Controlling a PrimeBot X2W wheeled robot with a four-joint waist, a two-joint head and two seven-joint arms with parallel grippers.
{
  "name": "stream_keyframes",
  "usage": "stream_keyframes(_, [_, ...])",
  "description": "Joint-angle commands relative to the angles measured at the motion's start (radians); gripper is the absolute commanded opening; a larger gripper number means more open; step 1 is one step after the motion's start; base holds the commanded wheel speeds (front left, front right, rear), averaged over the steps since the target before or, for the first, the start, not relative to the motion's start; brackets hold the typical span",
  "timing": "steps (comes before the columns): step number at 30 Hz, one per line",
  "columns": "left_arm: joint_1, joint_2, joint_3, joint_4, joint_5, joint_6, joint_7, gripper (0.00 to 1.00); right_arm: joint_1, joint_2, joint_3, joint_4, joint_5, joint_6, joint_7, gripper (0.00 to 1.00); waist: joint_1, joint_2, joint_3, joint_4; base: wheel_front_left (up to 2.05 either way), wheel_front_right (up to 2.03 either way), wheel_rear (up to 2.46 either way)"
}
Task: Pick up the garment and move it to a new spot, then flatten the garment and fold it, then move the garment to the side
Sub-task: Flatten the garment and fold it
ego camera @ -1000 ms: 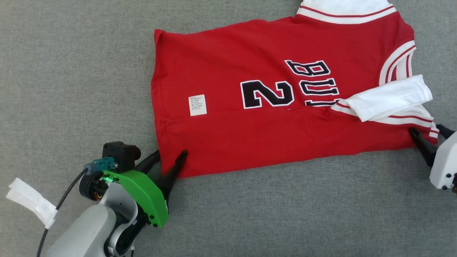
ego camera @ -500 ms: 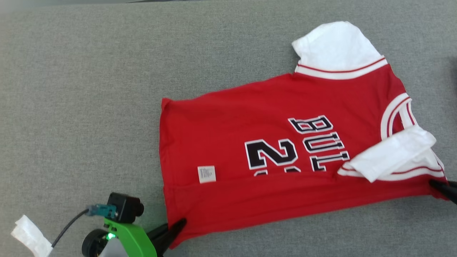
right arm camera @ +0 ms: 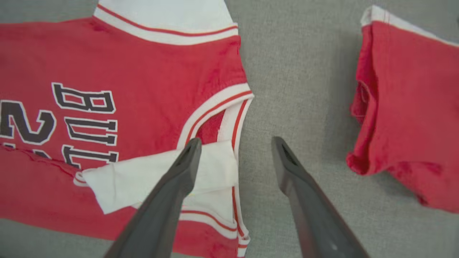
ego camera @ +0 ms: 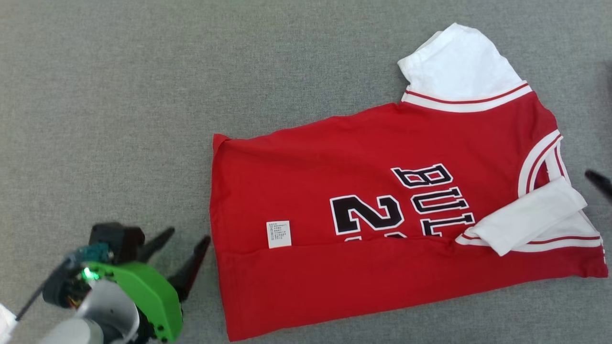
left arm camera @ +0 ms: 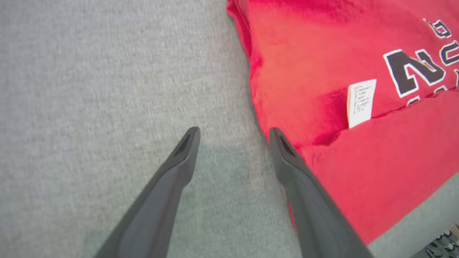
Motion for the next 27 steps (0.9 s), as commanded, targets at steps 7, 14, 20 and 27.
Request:
stream_keyframes(7, [-0.404, -0.155, -0.025, 0.147, 0.091, -0.039, 0.063, 1.00, -0.426, -0.027, 0.098, 0.102, -0.155, 0.000, 0.026, 1.00, 0.0000, 0.0000, 0.182, 0.103, 0.00, 0.00, 0.00])
stream_keyframes(14, [-0.589, -0.306, -0.098, 0.369, 0.132, -0.097, 0.067, 1.00, -0.725, 0.026, 0.304, 0.352, -0.270, 0.000, -0.008, 1.00, 0.0000, 0.0000, 0.231, 0.170, 0.00, 0.00, 0.00])
stream_keyframes(20, [-0.616, -0.344, -0.143, 0.415, 0.137, -0.139, 0.082, 1.00, -0.837, 0.052, 0.387, 0.545, -0.306, 0.000, -0.047, 1.00, 0.0000, 0.0000, 0.231, 0.203, 0.00, 0.00, 0.00])
stream_keyframes(27, [-0.607, -0.316, -0.174, 0.345, 0.139, -0.147, 0.128, 1.00, -0.871, 0.078, 0.461, 0.646, -0.238, 0.002, -0.055, 1.00, 0.0000, 0.0000, 0.229, 0.215, 0.00, 0.00, 0.00])
